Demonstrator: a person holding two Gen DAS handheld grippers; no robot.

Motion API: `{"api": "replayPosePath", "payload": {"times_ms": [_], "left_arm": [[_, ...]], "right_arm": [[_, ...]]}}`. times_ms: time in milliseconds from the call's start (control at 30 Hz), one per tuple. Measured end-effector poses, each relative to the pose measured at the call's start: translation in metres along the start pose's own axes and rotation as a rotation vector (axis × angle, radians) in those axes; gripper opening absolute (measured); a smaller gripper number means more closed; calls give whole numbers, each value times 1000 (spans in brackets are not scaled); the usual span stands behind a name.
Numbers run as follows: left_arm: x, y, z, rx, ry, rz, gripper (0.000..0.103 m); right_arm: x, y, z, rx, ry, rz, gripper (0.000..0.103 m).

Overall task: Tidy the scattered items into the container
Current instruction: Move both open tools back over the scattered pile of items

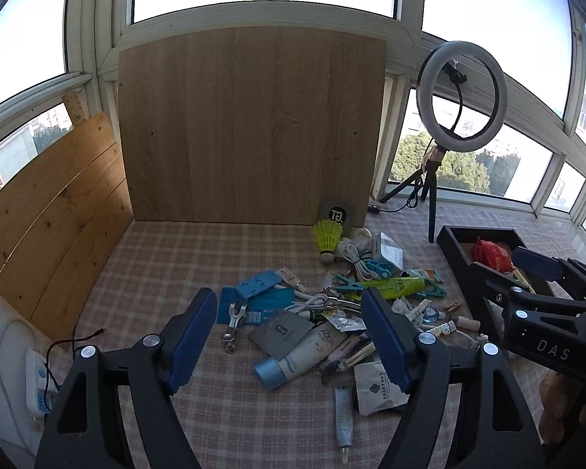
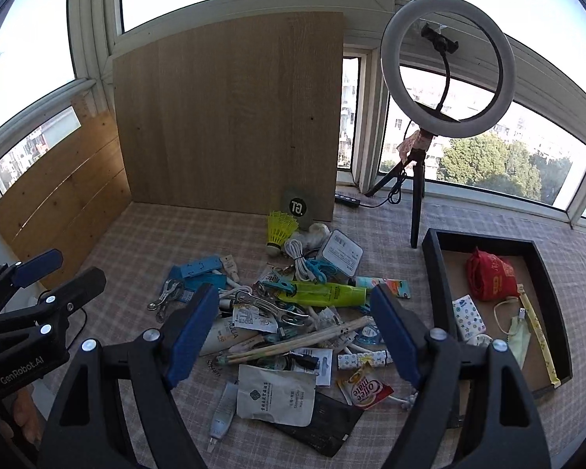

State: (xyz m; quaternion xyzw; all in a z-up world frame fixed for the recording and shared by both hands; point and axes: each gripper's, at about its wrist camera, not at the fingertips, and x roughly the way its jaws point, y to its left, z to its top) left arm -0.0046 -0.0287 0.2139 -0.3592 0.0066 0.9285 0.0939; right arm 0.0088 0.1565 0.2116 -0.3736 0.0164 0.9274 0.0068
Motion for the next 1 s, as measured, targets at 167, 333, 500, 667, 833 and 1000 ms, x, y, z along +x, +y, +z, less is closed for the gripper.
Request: {"api": "replayPosePath", "payload": {"times_ms": [167, 333, 500, 667, 833, 1000], "left_arm": [[22, -9, 7, 14, 14, -13, 74], [50, -18, 13, 30, 51, -24, 74], [72, -3, 9, 43, 105, -37, 74], [94, 14, 4, 55, 160, -51, 74], [116, 31, -1, 67, 214, -65, 72], [132, 30, -20, 89, 274, -87, 66]], "right_arm": [[21, -14, 3, 6, 25, 0, 79], [47, -32, 5, 26, 56, 12, 79], [72, -54, 3, 50, 90, 47, 79], [91, -82, -6, 55, 137, 97, 79], [109, -104, -23, 57, 199, 132, 76], [131, -113, -40, 63, 268, 146, 56]]}}
